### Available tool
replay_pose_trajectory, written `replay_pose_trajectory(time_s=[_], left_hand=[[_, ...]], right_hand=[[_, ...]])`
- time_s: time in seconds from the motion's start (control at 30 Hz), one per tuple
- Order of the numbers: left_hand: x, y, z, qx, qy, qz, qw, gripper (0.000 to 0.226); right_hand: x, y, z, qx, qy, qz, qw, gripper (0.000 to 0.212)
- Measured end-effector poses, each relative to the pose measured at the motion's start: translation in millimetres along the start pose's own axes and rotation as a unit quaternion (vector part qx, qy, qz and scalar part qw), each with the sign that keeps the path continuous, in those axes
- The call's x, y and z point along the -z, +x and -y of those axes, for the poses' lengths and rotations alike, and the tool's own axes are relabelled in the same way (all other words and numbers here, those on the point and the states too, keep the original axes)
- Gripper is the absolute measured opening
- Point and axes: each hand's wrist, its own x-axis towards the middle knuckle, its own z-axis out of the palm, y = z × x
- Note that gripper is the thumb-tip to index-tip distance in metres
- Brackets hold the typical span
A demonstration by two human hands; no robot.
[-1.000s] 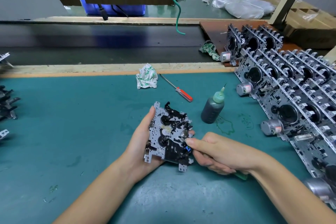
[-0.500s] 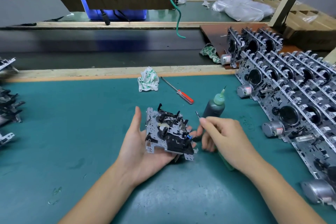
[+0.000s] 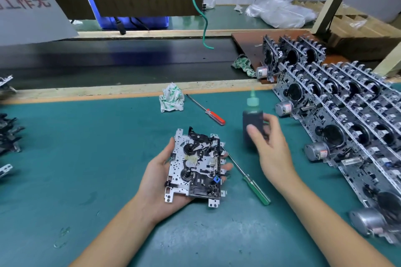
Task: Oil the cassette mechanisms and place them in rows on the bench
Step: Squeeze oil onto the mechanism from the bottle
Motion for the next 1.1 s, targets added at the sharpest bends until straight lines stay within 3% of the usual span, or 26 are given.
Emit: replay_pose_trajectory(time_s=[0.17,0.27,0.33,0.47,0.63,1.1], left_hand=[[0,0,0,-0.003,-0.01,0.011,1.0,0.064],[1,2,0,-0.005,-0.01,0.004,1.0,0.063],[1,2,0,-0.005,-0.009,0.001,1.0,0.062],[2,3,0,-0.003,0.001,-0.001,1.0,0.064],[2,3,0,0.0,-0.007,-0.001,1.0,0.064],[2,3,-1,0.003,-0.007,0.005,1.0,0.063]], right_hand=[[10,0,17,-0.033,0.244,-0.002,0.969,0.019],[12,-1,24,-0.108,0.425,0.014,0.899,0.02],[11,-2,27,-0.145,0.471,0.025,0.87,0.021],[4,-9,28,-0.152,0.408,0.027,0.9,0.034],[-2,-12,29,-0.097,0.341,-0.015,0.935,0.032],[-1,-13,26,-0.062,0.304,-0.007,0.951,0.038]])
